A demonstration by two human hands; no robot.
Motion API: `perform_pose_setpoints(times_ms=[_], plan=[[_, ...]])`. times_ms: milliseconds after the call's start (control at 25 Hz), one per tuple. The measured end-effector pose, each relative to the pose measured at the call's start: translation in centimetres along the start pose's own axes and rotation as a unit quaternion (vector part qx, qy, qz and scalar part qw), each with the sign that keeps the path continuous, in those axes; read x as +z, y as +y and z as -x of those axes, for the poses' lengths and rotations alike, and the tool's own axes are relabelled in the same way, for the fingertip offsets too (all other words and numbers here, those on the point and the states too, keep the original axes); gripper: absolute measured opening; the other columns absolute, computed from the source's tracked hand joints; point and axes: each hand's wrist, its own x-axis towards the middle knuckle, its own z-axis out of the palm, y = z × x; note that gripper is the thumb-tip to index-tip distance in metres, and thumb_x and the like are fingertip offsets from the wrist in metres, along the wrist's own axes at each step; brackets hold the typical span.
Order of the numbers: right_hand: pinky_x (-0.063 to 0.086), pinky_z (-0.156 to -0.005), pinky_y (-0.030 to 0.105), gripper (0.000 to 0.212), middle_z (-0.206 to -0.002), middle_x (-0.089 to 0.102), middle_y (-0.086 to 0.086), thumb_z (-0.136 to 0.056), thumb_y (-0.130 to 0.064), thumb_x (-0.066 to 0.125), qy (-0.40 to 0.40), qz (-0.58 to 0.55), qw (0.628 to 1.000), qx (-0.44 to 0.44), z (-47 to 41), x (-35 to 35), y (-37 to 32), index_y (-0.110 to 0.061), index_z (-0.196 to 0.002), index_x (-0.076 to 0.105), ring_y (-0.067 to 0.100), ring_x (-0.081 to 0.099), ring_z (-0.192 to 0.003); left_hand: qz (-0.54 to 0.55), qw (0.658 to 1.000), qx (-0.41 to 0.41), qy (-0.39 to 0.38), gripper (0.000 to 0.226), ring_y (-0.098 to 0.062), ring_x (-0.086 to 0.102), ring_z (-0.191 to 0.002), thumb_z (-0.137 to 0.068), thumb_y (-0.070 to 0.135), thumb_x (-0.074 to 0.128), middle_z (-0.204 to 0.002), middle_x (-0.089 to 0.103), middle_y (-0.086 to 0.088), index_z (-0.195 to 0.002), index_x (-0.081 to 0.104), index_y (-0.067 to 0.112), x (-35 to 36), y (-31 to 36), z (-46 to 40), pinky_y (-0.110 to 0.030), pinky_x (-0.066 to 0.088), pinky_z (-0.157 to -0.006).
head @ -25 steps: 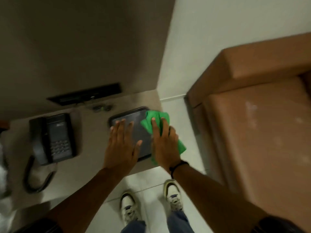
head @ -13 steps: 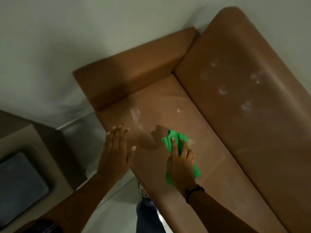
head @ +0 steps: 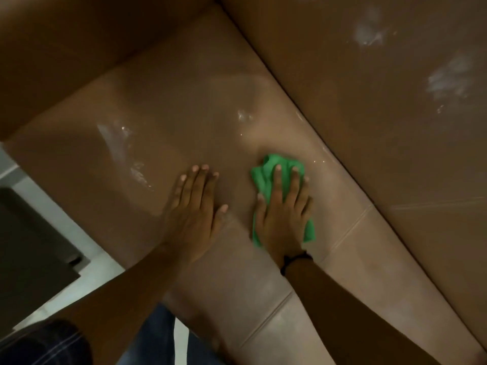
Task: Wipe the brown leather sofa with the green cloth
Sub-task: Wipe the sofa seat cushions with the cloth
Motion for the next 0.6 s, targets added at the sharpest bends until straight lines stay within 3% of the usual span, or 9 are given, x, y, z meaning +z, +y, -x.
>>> perform_pose_setpoints(times_ms=[120, 240, 280, 360, 480, 600], plan=[[0.025, -0.126, 0.06, 0.072, -0.179, 0.011, 0.017, -0.11, -0.05, 0.038, 0.046, -0.022, 0.999, 0.02, -4.6, 1.3, -0.9, -0.024, -0.172, 0.015, 0.042, 0.013, -0.163, -0.024, 1.0, -0.001, 0.02, 0.072, -0.039, 0.025, -0.169, -0.114, 0.049, 0.037, -0.177, 0.034, -0.024, -0.172, 0.03, 0.005, 1.6, -0.5, 0.2, -0.051, 0.013, -0.142], [0.028, -0.124, 0.059, 0.073, -0.181, 0.0, 0.009, -0.109, -0.049, 0.039, -0.019, 0.001, 0.992, -0.128, 0.4, 0.9, -0.2, -0.03, -0.173, 0.009, 0.037, 0.011, -0.165, -0.026, 1.0, -0.007, -0.001, 0.074, -0.04, 0.026, -0.169, -0.113, 0.049, 0.04, -0.178, 0.033, -0.024, -0.173, 0.029, 0.006, 0.7, 0.0, 0.0, -0.052, 0.012, -0.141], [0.03, -0.124, 0.061, 0.072, -0.181, -0.001, 0.008, -0.109, -0.048, 0.04, -0.05, 0.007, 0.99, -0.134, 2.8, 0.1, 1.5, -0.032, -0.173, 0.012, 0.038, 0.013, -0.164, -0.031, 0.999, -0.006, -0.011, 0.075, -0.041, 0.027, -0.168, -0.112, 0.05, 0.042, -0.178, 0.033, -0.024, -0.173, 0.031, 0.007, 0.3, 0.0, -0.1, -0.054, 0.015, -0.141], [0.035, -0.121, 0.066, 0.069, -0.179, 0.006, 0.01, -0.107, -0.048, 0.039, -0.039, -0.005, 0.997, -0.064, 3.1, -1.0, 5.4, -0.031, -0.171, 0.022, 0.044, 0.02, -0.161, -0.043, 0.999, -0.014, -0.022, 0.077, -0.042, 0.028, -0.168, -0.11, 0.054, 0.045, -0.179, 0.033, -0.023, -0.173, 0.032, 0.011, -0.4, -0.5, -0.5, -0.06, 0.018, -0.139], [0.033, -0.122, 0.066, 0.065, -0.177, 0.018, 0.019, -0.109, -0.048, 0.037, 0.031, -0.025, 0.998, 0.058, -4.2, -0.8, 5.5, -0.027, -0.17, 0.029, 0.051, 0.026, -0.157, -0.065, 0.998, -0.006, -0.024, 0.08, -0.044, 0.02, -0.17, -0.11, 0.06, 0.037, -0.182, 0.025, -0.022, -0.177, 0.023, 0.018, 0.4, -1.3, -0.6, -0.064, 0.015, -0.138], [0.027, -0.124, 0.059, 0.062, -0.178, 0.021, 0.011, -0.113, -0.047, 0.036, 0.066, 0.005, 0.997, -0.03, -6.5, 0.8, 5.1, -0.029, -0.171, 0.026, 0.048, 0.026, -0.157, -0.069, 0.998, -0.001, -0.008, 0.082, -0.044, 0.015, -0.171, -0.109, 0.06, 0.036, -0.183, 0.021, -0.022, -0.178, 0.018, 0.02, 1.8, -1.8, -0.4, -0.066, 0.013, -0.138]])
